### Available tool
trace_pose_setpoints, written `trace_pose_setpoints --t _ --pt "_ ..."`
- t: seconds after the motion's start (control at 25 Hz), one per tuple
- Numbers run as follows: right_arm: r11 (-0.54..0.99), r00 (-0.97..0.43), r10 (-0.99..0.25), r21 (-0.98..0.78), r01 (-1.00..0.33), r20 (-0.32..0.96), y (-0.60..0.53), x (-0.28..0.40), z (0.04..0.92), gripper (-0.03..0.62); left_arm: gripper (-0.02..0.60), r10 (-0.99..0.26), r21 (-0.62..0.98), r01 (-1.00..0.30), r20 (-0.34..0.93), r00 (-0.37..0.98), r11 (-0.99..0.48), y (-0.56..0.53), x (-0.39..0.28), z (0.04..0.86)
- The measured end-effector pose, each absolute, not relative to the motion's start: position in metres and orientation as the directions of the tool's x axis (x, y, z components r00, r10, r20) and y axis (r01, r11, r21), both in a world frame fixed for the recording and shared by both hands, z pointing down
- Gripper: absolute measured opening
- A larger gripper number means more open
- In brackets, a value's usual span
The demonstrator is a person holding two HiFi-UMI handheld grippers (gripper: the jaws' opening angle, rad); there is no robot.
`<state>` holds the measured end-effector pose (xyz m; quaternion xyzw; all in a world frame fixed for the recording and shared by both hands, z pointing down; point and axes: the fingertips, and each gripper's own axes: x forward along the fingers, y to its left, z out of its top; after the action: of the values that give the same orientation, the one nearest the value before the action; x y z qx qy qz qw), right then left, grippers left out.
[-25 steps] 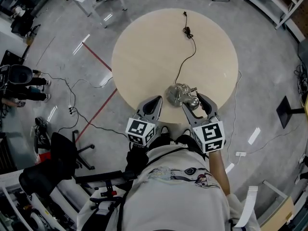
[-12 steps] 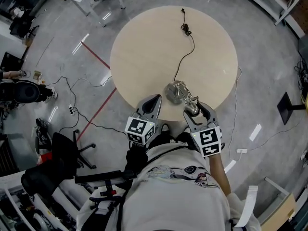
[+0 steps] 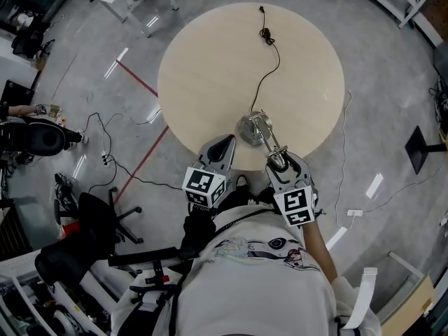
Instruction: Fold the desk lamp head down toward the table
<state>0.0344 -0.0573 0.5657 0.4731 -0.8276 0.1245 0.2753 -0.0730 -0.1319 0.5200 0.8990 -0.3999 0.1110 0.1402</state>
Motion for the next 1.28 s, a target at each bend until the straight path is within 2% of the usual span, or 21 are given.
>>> trace_pose_setpoints --t 0.72,1.28 --pt "0.543 -0.388 -0.733 0.136 -0.829 0.558 -0.049 0.035 0.637 0.240 0.002 -0.691 0.143 -0.766 0.353 0.631 -0.627 -0.127 -0.078 0.533" --pt "0.537 -0.389 -0.726 0.115 -0.836 0.567 -0.051 0.037 0.670 0.223 0.002 -0.678 0.152 -0.765 0.379 0.630 -0.626 -0.115 -0.078 0.541"
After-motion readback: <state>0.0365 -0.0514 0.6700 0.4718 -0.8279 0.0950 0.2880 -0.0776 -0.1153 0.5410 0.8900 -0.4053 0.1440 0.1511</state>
